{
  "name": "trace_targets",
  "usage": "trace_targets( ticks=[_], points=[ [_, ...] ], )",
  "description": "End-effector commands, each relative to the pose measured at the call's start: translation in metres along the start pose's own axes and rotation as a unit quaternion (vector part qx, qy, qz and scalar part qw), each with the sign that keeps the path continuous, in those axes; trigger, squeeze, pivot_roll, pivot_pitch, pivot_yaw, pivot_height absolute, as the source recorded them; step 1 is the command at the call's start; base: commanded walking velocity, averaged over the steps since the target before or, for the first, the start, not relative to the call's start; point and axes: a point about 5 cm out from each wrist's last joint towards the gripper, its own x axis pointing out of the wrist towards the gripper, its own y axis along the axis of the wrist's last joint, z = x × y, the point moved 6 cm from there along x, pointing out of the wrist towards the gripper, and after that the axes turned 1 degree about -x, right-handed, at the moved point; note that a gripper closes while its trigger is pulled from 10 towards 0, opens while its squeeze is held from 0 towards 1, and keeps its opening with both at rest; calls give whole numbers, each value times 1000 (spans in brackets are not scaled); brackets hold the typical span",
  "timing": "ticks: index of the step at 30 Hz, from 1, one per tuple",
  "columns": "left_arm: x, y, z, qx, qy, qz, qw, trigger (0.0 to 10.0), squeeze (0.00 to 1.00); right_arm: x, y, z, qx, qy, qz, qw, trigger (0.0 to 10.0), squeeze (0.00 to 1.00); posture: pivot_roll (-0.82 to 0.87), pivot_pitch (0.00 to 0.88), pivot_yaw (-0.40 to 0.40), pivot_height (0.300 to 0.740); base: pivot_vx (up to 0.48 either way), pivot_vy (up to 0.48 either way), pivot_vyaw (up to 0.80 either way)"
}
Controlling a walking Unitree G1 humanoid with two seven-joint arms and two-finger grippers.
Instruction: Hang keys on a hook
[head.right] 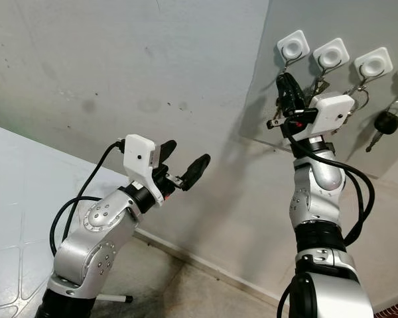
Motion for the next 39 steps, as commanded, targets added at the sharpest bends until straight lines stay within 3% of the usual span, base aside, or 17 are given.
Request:
trace_targets(
  ticks=[1, 14, 29, 39],
  points=[
    [3, 9, 8, 14, -20, 11, 1000, 10000, 0, 9, 15, 3, -6, -2, 25, 1000, 10000, 0, -4, 74, -19, 740, 0, 0, 0],
    [4, 11, 10, 12, -26, 14, 1000, 10000, 0, 22, 28, 7, -8, -6, 45, 999, 10000, 0, -6, 61, -14, 740, 0, 0, 0],
    [1, 13, 7, 9, -15, 15, 1000, 10000, 0, 35, 16, 0, -2, 20, 13, 1000, 10000, 0, 12, 80, -22, 740, 0, 0, 0],
    [0, 14, 5, 4, -9, 16, 1000, 10000, 0, 35, 9, -7, -52, 66, -13, 996, 10000, 0, 9, 87, -24, 740, 0, 0, 0]
  ],
)
